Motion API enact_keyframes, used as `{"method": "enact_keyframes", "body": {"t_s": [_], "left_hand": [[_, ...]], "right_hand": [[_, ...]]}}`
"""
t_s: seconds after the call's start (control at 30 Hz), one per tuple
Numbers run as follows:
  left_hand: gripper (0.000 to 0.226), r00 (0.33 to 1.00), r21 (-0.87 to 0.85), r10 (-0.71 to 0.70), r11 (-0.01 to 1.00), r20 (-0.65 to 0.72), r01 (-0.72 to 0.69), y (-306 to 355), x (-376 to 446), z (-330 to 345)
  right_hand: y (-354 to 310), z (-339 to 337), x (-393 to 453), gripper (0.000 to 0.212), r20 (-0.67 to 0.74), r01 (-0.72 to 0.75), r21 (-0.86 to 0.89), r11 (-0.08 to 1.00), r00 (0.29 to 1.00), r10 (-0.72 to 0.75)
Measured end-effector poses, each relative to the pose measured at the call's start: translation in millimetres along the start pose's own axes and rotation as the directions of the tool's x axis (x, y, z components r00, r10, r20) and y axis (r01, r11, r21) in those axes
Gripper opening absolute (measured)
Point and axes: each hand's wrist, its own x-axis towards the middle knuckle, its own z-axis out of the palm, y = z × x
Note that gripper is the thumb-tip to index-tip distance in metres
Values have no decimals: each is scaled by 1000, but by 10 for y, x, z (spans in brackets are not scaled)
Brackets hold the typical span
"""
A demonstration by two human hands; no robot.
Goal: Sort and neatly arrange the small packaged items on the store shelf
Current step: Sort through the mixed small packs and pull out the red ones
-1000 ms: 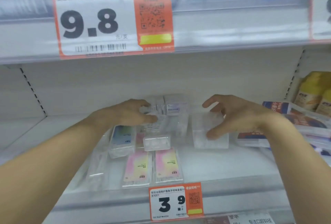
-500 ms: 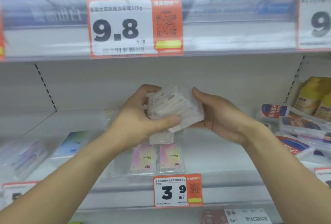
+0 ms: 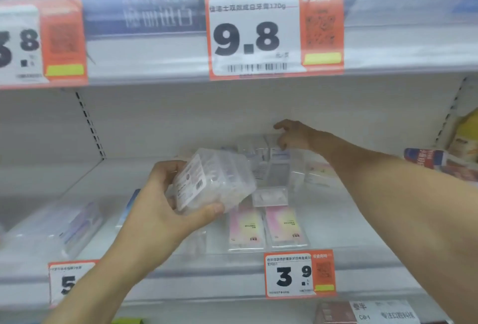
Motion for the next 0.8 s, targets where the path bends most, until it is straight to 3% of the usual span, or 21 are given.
{"method": "enact_keyframes", "body": {"t_s": [0.1,0.2,0.27,0.33,0.4,0.47,0.57,0.67,0.73,0.8], "left_hand": [[68,998,-106,50,993,45,-45,-56,-89,-14],[65,999,-214,39,976,36,-30,-33,-101,-45],[66,1000,-280,-12,960,15,16,-33,-91,-68],[68,997,-379,-76,923,-1,70,-45,-61,-101],[70,992,-450,-127,884,26,125,-55,-25,-150],[70,983,-490,-167,852,80,185,-44,-11,-179],[66,971,-545,-220,805,96,237,-26,24,-262],[81,966,-534,-251,809,66,246,-1,99,-524],[90,963,-525,-269,821,-8,225,-2,162,-770],[66,952,-441,-242,886,-186,139,-20,236,-1045]], "right_hand": [[-11,89,198,99,58,-23,-362,932,997,47],[-3,63,239,127,49,-74,-463,883,993,109],[-24,-10,117,126,-12,-126,-449,884,991,135],[-56,-109,-68,115,-165,-125,-294,948,983,78],[-91,-178,-281,103,-357,-16,-15,1000,934,9],[-253,-177,-575,92,-418,121,271,955,909,4],[-597,-90,-1048,64,-174,207,591,780,977,-127],[-905,48,-1370,50,109,147,718,681,942,-319],[-1064,158,-1438,53,156,116,745,657,927,-340],[-1252,288,-1446,58,155,88,763,641,937,-313]]}}
